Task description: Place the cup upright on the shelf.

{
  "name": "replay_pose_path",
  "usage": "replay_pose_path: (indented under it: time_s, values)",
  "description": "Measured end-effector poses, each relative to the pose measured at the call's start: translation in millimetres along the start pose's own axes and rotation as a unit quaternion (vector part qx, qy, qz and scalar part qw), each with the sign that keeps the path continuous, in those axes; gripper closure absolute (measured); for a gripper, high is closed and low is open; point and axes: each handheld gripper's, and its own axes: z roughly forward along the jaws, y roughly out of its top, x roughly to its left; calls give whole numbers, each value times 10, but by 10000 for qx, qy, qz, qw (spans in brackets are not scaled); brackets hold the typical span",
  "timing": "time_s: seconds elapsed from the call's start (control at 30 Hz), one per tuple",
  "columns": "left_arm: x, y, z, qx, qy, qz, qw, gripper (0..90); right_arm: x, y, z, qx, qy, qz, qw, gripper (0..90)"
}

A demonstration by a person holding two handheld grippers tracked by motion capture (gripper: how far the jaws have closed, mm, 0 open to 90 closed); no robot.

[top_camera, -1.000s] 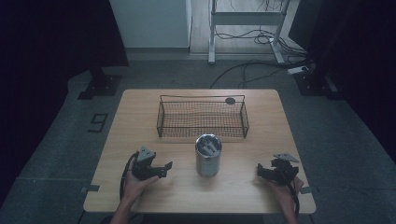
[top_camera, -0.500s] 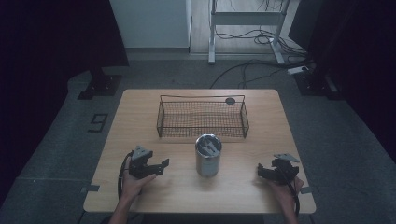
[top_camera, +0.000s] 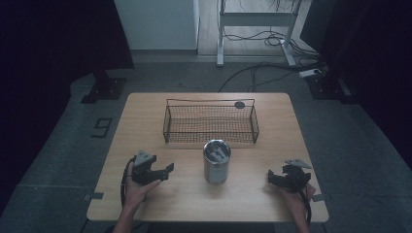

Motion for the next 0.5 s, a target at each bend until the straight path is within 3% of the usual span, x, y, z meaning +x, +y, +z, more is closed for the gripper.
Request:
replay_pose_path:
  time_s: [0.2, 0.5]
  values:
    - [-58, 78, -115, -121, 18, 131, 9998, 161, 0, 0, 0, -3, -1, 4, 10000, 0]
    - [-127, 213, -269, -398, -184, 160, 9989, 155, -11, -15, -15, -11, -17, 31, 10000, 0]
